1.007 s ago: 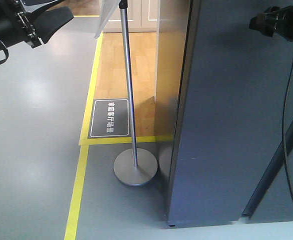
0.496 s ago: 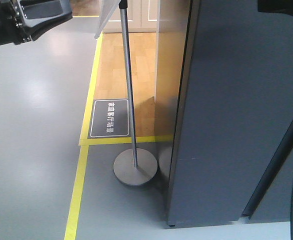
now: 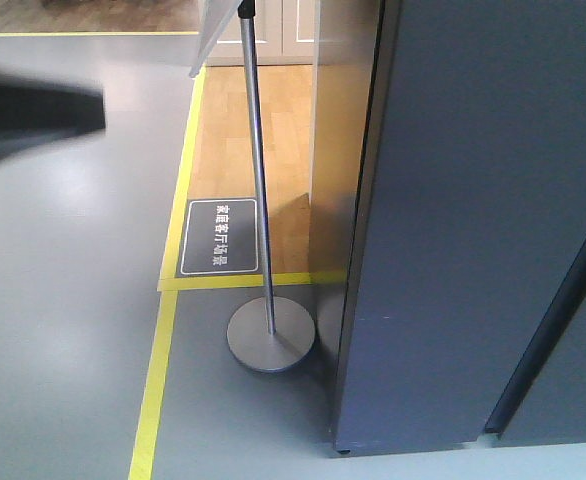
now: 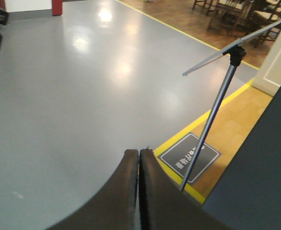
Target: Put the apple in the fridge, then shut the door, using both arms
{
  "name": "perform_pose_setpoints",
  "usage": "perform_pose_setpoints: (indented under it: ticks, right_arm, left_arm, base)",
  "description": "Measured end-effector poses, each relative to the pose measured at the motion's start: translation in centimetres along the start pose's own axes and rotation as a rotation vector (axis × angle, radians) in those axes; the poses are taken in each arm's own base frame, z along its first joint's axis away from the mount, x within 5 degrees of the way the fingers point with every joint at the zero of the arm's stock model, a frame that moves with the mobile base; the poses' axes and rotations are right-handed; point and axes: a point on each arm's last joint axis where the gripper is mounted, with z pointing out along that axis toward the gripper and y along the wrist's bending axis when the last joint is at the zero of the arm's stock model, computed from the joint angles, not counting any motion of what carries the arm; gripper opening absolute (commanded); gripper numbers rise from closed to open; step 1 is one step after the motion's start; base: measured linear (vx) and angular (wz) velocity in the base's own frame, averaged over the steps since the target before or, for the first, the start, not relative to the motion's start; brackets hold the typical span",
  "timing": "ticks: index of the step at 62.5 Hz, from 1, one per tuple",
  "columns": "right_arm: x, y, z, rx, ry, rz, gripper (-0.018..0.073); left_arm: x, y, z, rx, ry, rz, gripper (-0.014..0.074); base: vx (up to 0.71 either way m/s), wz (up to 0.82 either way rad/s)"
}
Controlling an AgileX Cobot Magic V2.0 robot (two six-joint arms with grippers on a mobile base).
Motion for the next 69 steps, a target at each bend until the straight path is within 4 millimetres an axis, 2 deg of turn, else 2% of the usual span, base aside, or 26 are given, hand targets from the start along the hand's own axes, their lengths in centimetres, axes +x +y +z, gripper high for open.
perform_pose_setpoints:
  ticks: [5,12,16,20,26,34,44,69]
  right_arm:
    - [3.0,2.8,-1.1,0.036,-0.014,0.001,-0.0006]
    - [7.3,5.7,-2.1,0.112,-0.037,0.008,-0.0006]
    - [10.5,7.1,-2.3,0.163,-0.027,0.007,-0.0006]
    - [13.3,7.8,-2.1,0.207,-0.002,0.001,-0.0006]
    - [16.8,8.5,-1.6,0.237,0.024,0.009,-0.0006]
    - [19.1,9.0,-1.1,0.235,0.033,0.023,-0.0006]
    - [19.7,9.0,-0.9,0.231,0.04,0.033,-0.0006]
    - [19.7,9.0,-0.9,0.232,0.038,0.036,-0.0006]
  left_arm:
    - [2.9,-2.0,-0.9,-0.006,0.001,-0.011,-0.0008]
    - [7.8,-2.8,-1.5,-0.089,-0.024,-0.07,-0.0008]
    - [10.8,-2.9,-2.0,-0.164,-0.054,-0.097,-0.0008]
    - [14.2,-2.1,-2.2,-0.256,-0.073,-0.15,-0.0008]
    - [18.0,-1.4,-2.5,-0.342,-0.104,-0.21,-0.0008]
    - [21.9,-0.7,-2.5,-0.381,-0.152,-0.33,-0.0008]
    - [23.7,-0.3,-2.5,-0.391,-0.171,-0.406,-0.0008]
    - [23.6,-0.3,-2.5,-0.377,-0.188,-0.423,-0.0008]
  base:
    - [0.0,0.0]
    - [0.0,0.0]
    - [0.0,0.0]
    - [0.0,0.0]
    - [0.0,0.0]
    - [0.0,0.0]
    - [0.0,0.0]
    - [0.0,0.0]
